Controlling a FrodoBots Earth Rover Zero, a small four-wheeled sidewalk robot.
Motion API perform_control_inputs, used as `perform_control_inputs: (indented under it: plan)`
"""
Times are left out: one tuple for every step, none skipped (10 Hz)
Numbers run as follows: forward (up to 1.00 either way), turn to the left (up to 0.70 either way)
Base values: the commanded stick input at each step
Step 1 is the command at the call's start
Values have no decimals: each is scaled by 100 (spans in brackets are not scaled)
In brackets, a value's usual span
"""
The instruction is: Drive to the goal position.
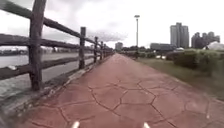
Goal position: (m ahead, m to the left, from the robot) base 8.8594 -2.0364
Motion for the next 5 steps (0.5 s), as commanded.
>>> perform_control_inputs:
  plan:
    - [70,0]
    - [70,0]
    - [70,0]
    - [70,0]
    - [70,0]
